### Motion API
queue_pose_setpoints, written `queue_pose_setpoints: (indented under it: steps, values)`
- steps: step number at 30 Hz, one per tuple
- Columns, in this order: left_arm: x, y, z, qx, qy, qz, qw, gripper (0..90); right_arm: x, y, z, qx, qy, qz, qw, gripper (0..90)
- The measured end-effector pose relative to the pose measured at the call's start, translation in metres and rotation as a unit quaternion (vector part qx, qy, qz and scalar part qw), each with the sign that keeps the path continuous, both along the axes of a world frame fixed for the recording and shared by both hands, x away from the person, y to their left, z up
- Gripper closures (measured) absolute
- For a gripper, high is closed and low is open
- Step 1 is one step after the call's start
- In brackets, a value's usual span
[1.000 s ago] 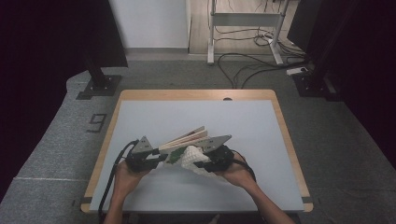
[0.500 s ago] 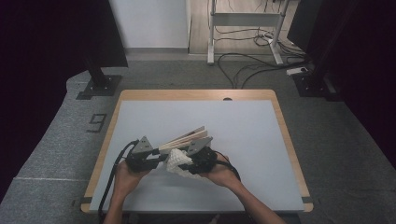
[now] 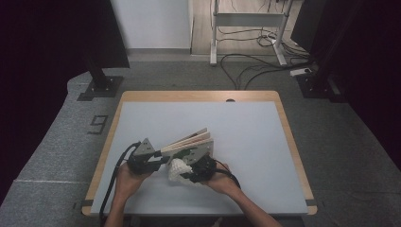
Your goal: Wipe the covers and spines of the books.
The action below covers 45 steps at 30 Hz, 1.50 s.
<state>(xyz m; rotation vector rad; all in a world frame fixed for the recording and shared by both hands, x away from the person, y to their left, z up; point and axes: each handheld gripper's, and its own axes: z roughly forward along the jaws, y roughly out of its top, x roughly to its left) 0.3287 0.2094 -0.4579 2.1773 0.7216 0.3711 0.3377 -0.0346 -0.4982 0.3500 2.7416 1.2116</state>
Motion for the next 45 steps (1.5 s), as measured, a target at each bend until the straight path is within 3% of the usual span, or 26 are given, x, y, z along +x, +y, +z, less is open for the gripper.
queue_pose_setpoints:
  steps: [4,11,20,26,38,45]
  values:
    - [0.000,0.000,0.000,0.000,0.000,0.000,1.0000,64.8,-0.001,-0.002,-0.003,-0.008,0.003,0.003,1.0000,51.8]
    - [0.000,0.000,0.000,-0.003,0.001,0.001,1.0000,64.7,-0.001,-0.010,0.015,0.007,0.009,-0.007,0.9999,36.3]
    - [0.000,0.000,0.000,-0.003,0.001,0.001,1.0000,64.5,-0.002,-0.020,0.039,0.035,-0.001,-0.019,0.9992,32.7]
    - [0.000,0.000,0.000,-0.003,0.001,0.001,1.0000,64.5,0.002,-0.045,0.047,0.040,-0.011,-0.048,0.9980,31.8]
    - [0.001,0.000,0.000,-0.004,0.003,0.002,1.0000,64.5,0.015,-0.110,0.044,0.047,-0.018,-0.135,0.9896,26.9]
    - [0.000,0.000,0.000,-0.004,0.003,0.001,1.0000,64.5,0.029,-0.120,0.033,0.054,-0.010,-0.165,0.9848,20.1]
